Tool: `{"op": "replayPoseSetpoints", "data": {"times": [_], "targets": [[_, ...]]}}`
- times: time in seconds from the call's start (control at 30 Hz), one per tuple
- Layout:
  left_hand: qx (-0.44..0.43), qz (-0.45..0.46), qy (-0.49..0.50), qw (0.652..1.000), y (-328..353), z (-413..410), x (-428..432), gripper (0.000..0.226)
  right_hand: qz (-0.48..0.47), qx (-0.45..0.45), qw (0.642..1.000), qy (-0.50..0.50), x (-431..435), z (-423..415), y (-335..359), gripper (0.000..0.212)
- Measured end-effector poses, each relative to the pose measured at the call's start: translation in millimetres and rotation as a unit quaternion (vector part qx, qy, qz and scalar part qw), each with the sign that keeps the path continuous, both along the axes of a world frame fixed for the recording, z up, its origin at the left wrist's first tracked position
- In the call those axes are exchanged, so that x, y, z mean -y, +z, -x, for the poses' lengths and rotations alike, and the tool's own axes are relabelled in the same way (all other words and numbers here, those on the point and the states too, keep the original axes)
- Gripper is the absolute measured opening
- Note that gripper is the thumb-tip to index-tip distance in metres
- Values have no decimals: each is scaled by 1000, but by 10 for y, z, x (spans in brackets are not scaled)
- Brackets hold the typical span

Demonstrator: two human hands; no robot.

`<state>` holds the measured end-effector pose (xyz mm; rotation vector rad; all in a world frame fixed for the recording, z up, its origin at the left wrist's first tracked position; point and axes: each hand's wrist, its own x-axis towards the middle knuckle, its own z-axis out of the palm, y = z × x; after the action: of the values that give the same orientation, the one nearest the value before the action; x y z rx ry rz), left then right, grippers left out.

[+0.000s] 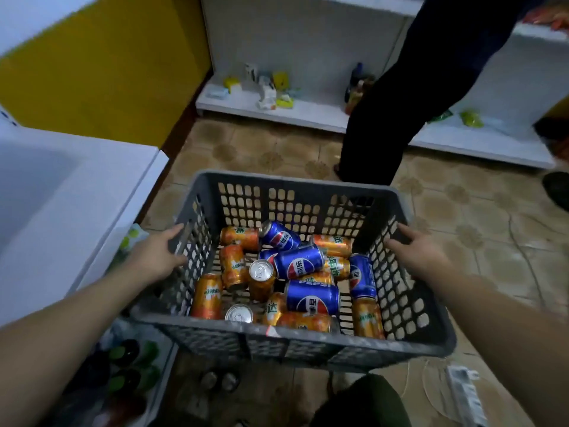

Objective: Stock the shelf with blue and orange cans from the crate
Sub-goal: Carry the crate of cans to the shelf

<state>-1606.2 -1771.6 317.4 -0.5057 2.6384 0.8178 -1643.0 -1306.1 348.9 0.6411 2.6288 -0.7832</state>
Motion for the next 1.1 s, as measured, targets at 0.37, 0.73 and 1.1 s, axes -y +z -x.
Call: {"op": "replayPoseSetpoints", "data": {"times": [0.37,0.73,1.1], "targets": [[29,-8,19,999,-2040,1062,-59,80,39,28,997,-55,-42,986,-2136,60],[33,-53,59,996,-3838,1278,107,79,26,-15,999,-29,95,1382,-3959,58],[73,-58,38,995,-4555,905,214,87,43,12,999,-30,148,930,-4615,60]]}}
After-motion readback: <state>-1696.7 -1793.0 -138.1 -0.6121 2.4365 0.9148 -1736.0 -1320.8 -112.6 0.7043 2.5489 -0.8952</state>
